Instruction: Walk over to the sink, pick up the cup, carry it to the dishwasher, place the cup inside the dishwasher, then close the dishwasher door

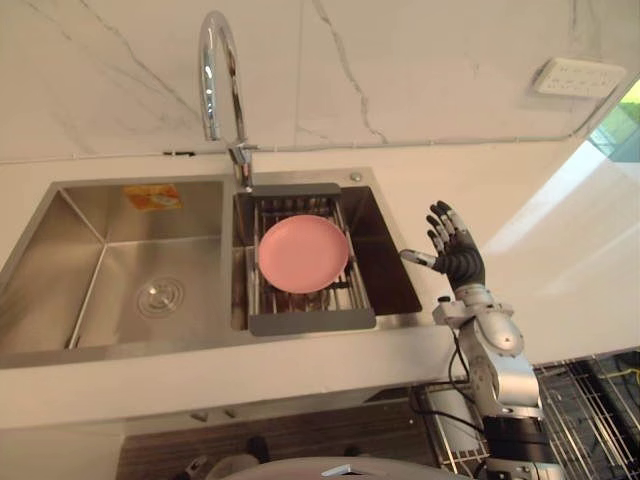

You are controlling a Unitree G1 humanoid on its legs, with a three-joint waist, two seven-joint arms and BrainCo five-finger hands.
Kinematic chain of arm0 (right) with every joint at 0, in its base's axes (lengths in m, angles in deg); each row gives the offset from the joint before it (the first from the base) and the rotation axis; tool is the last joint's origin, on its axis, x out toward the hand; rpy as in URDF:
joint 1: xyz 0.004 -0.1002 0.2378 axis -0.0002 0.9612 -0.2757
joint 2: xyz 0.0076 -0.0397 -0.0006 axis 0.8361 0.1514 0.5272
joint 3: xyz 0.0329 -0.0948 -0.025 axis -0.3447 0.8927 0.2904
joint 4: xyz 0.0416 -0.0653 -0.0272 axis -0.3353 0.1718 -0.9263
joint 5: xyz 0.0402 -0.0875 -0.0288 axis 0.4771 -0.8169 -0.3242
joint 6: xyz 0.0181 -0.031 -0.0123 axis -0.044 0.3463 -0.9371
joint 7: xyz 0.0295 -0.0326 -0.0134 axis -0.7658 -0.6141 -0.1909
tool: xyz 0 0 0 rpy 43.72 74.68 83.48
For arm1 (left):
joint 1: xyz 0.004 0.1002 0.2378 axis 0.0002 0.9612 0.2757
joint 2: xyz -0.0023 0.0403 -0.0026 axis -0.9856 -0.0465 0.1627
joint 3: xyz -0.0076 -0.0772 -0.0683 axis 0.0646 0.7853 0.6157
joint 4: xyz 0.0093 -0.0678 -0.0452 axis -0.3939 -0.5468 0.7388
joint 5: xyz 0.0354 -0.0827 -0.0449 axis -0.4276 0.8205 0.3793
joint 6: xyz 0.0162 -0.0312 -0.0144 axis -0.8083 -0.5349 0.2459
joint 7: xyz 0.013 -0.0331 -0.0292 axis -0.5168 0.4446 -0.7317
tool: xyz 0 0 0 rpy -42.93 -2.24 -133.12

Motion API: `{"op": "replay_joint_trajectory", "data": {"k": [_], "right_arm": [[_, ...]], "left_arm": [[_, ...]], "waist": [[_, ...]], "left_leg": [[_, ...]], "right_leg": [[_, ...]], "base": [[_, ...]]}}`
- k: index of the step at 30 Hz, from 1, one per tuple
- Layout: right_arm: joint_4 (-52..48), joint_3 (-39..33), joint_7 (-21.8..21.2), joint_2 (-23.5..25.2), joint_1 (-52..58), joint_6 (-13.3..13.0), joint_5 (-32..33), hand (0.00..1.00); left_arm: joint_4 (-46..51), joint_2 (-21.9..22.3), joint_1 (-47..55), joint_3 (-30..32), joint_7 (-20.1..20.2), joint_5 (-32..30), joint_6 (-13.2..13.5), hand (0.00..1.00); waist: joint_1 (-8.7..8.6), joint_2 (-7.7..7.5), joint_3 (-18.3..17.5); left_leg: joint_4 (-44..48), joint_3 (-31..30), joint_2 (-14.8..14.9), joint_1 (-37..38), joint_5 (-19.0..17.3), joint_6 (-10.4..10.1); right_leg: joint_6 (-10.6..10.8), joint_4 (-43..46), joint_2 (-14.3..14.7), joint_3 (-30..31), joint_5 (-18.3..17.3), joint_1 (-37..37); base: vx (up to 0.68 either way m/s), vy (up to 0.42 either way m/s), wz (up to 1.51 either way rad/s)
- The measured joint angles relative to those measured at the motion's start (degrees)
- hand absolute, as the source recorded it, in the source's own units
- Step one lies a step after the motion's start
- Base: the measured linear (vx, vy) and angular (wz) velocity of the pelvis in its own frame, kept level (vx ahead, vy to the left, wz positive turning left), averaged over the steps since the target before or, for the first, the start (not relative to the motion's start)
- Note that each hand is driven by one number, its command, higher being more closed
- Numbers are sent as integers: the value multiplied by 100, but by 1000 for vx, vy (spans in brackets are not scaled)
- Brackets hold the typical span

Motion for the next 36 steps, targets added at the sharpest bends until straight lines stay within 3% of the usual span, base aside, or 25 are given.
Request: {"op": "replay_joint_trajectory", "data": {"k": [6, 9, 16, 24, 30, 36], "right_arm": [[228, 210, -1, -240, -314, 11, -1730, 0], [320, 452, -162, -531, -544, 11, -2282, 0], [426, 962, -661, -864, -982, -340, -2936, 0], [673, 1493, -891, -1053, -1413, -780, -3477, 0], [1171, 2024, -1036, -1173, -1909, -1340, -4189, 0], [1483, 2335, -1040, -1273, -2098, -1457, -4437, 0]], "left_arm": [[-9, 44, 18, 318, -40, -226, -64, 0], [-8, 71, 24, 418, 20, -406, -111, 0], [2, 78, 47, 554, 195, -495, -109, 0], [105, 80, 28, 527, 275, -498, -106, 0], [127, 64, 11, 510, 275, -417, -126, 0], [131, 33, 53, 546, 268, -245, -243, 0]], "waist": [[-1, 2, -17], [11, -3, -25], [67, -85, -120], [149, -102, -126], [238, -105, -127], [333, -131, -124]], "left_leg": [[-2, -22, 2, 30, 23, -65], [-2, -75, 3, 55, 46, -50], [-3, -55, 24, -5, 34, -79], [-3, -147, 19, -62, 96, -17], [-3, -297, 18, -102, 138, -49], [-3, -425, 2, -110, 166, -53]], "right_leg": [[6, -4, -8, -110, 1, 50], [13, -8, -12, -191, 7, 110], [-7, -97, -14, -386, 52, 116], [-6, -169, -27, -636, 124, 174], [-5, -211, -15, -822, 125, 235], [1, -224, -18, -959, 120, 306]], "base": [[-7, -4, 3], [-49, 1, 10], [-41, 7, 2], [14, -2, 8], [7, -9, 13], [-17, 10, 12]]}}
